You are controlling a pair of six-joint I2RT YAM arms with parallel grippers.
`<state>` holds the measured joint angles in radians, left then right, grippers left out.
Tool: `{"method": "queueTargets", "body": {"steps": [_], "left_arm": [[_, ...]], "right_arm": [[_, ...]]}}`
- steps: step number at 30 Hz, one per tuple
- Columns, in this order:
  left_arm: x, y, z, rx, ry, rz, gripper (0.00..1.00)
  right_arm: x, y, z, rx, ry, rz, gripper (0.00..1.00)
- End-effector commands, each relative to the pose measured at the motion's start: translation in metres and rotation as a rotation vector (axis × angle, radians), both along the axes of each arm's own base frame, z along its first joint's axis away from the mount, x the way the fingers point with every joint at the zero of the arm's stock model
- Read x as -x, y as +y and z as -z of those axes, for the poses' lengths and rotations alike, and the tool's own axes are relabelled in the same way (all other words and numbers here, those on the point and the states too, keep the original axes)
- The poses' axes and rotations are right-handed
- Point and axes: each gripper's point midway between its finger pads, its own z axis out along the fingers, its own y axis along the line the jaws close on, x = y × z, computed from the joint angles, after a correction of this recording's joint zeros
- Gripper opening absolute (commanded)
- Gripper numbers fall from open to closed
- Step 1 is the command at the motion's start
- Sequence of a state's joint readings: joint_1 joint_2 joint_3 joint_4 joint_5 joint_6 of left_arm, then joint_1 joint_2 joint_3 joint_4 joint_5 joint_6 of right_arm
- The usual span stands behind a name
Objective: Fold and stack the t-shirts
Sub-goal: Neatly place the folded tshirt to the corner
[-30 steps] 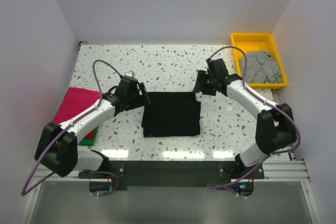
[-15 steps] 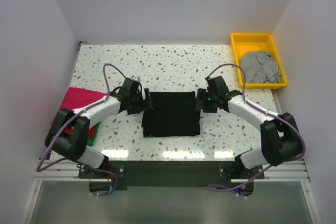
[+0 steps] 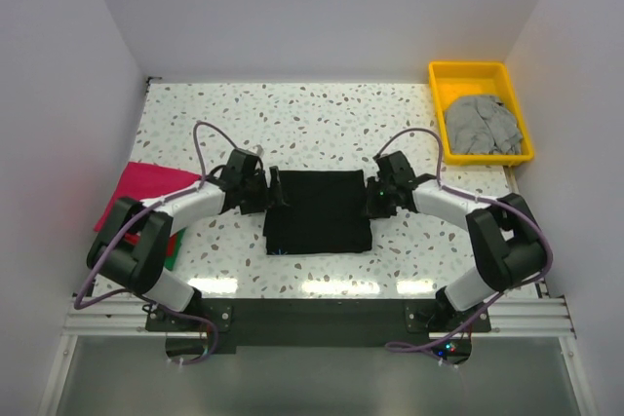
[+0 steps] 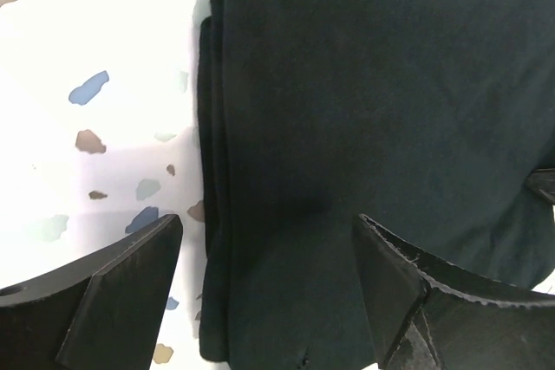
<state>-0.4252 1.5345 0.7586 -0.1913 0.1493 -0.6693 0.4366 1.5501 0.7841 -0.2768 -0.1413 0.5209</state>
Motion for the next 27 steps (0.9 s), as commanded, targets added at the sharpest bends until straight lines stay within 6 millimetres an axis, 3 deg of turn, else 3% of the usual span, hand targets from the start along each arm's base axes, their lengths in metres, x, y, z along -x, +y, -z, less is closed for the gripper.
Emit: {"method": "queueTargets", "body": {"steps": [1, 5, 16, 18, 19, 21, 22, 23, 26, 27], "left_arm": [[0.021, 0.011, 0.031, -0.041, 0.087, -0.004, 0.84], [0.031, 0.013, 0.043, -0.061, 0.111, -0.011, 0.82], [0.05, 0.002, 0.077, -0.116, 0.174, -0.011, 0.78], [0.05, 0.0, 0.079, -0.126, 0.181, -0.025, 0.68], [0.048, -0.002, 0.077, -0.122, 0.174, -0.022, 0.68], [0.045, 0.002, 0.075, -0.153, 0.168, -0.046, 0.5], [0.042, 0.003, 0.069, -0.163, 0.166, -0.06, 0.42], [0.038, 0.007, 0.066, -0.188, 0.154, -0.091, 0.25], [0.025, 0.012, 0.045, -0.226, 0.141, -0.162, 0.0], [0.015, 0.01, 0.033, -0.222, 0.122, -0.186, 0.0]], "right_arm": [[-0.004, -0.002, 0.007, 0.023, -0.009, 0.0, 0.19], [-0.009, -0.003, 0.015, 0.036, 0.012, 0.006, 0.05], [-0.023, 0.012, 0.021, -0.002, 0.038, -0.016, 0.0], [-0.026, 0.013, 0.021, -0.002, 0.039, -0.018, 0.0], [-0.026, 0.013, 0.021, -0.002, 0.041, -0.018, 0.0], [-0.029, 0.014, 0.016, -0.002, 0.032, -0.021, 0.01], [-0.03, 0.015, 0.013, -0.003, 0.027, -0.02, 0.04], [-0.032, 0.015, 0.009, -0.005, 0.018, -0.021, 0.08], [-0.037, 0.017, -0.012, -0.016, -0.024, -0.018, 0.28], [-0.036, 0.014, -0.016, -0.009, -0.022, -0.011, 0.32]]}}
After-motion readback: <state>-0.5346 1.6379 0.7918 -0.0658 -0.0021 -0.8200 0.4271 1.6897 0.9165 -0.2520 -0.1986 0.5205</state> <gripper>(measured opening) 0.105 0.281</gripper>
